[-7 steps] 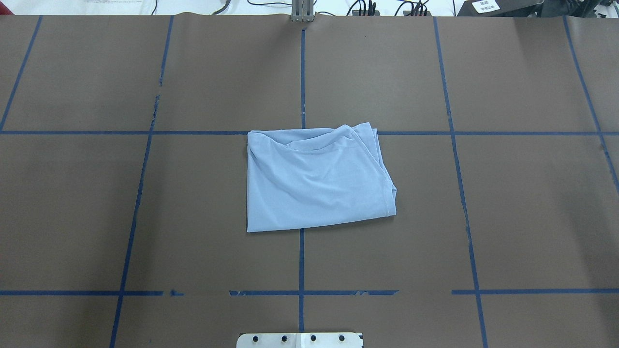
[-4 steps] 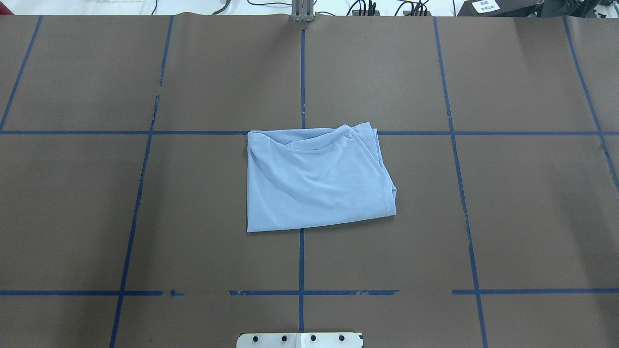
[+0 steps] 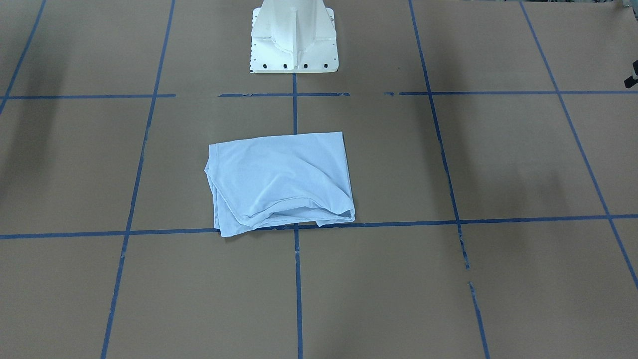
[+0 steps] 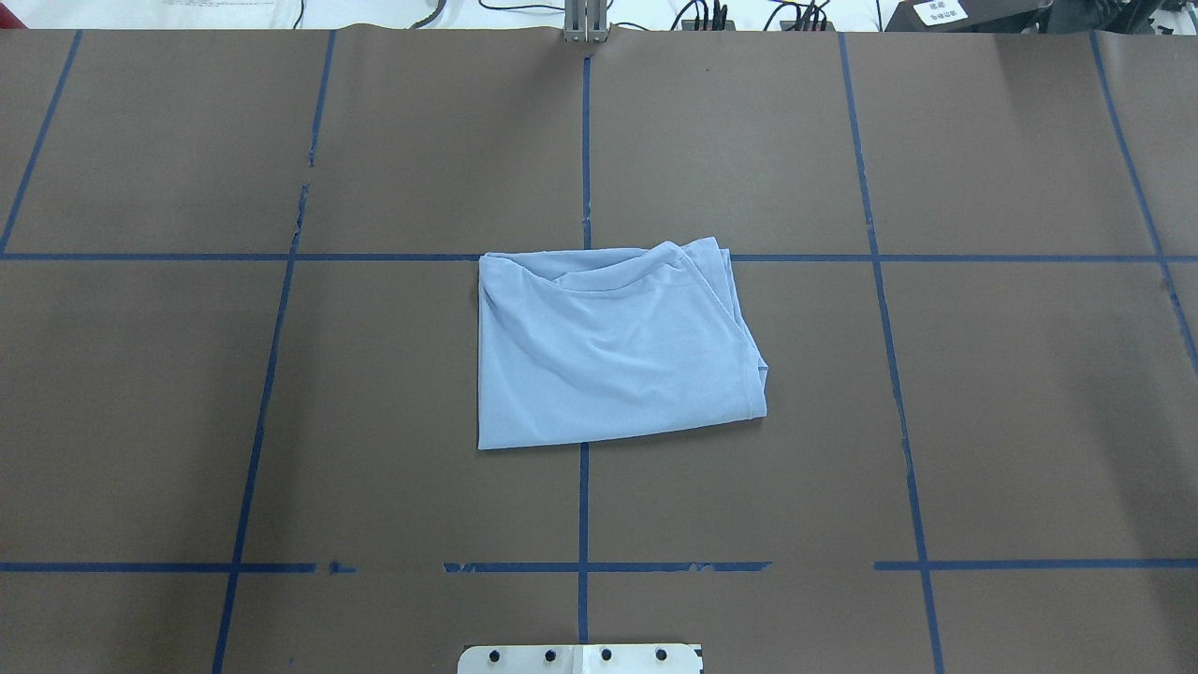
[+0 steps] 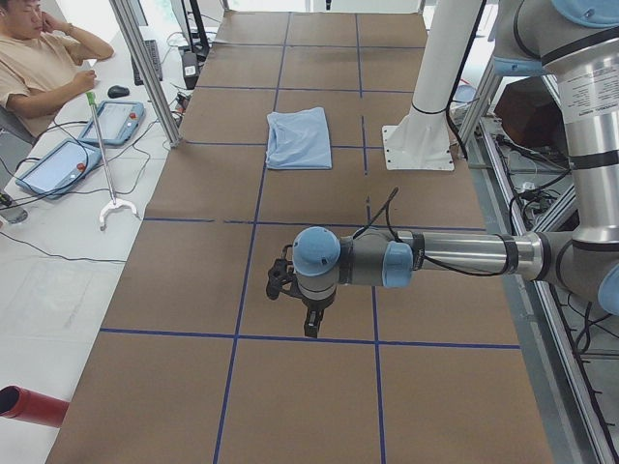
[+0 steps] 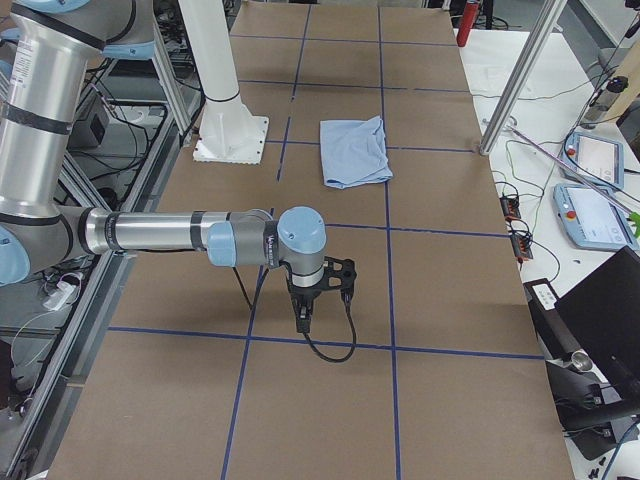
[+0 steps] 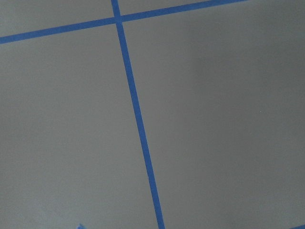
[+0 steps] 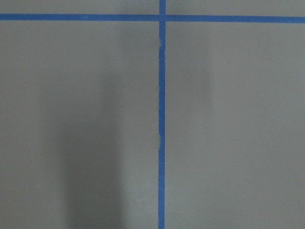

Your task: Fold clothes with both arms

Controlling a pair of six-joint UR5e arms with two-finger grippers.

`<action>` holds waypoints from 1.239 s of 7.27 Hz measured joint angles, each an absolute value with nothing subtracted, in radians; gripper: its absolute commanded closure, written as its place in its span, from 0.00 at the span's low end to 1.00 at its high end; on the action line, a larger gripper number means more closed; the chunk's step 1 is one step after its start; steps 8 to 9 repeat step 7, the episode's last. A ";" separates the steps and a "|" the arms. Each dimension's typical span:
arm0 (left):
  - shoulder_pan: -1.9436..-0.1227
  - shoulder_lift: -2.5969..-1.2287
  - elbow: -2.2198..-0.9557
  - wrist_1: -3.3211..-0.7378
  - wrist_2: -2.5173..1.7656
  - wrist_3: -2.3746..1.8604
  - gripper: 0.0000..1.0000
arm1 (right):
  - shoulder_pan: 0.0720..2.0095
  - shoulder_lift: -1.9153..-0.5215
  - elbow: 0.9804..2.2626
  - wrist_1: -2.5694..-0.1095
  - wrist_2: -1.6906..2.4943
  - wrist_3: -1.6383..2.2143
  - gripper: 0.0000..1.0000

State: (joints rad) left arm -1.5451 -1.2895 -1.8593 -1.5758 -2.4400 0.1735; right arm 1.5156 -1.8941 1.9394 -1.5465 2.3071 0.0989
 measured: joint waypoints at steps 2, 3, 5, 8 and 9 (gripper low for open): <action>-1.548 -1.276 -1.860 -1.575 -2.436 0.173 0.00 | 1.516 -1.891 1.940 -1.547 2.307 0.102 0.00; -1.549 -1.273 -1.859 -1.575 -2.434 0.173 0.00 | 1.516 -1.890 1.940 -1.547 2.306 0.103 0.00; -1.549 -1.271 -1.848 -1.575 -2.430 0.172 0.00 | 1.516 -1.891 1.938 -1.548 2.303 0.103 0.00; -1.549 -1.271 -1.841 -1.575 -2.429 0.172 0.00 | 1.516 -1.892 1.938 -1.549 2.305 0.103 0.00; -1.549 -1.271 -1.841 -1.575 -2.429 0.172 0.00 | 1.516 -1.892 1.938 -1.549 2.305 0.103 0.00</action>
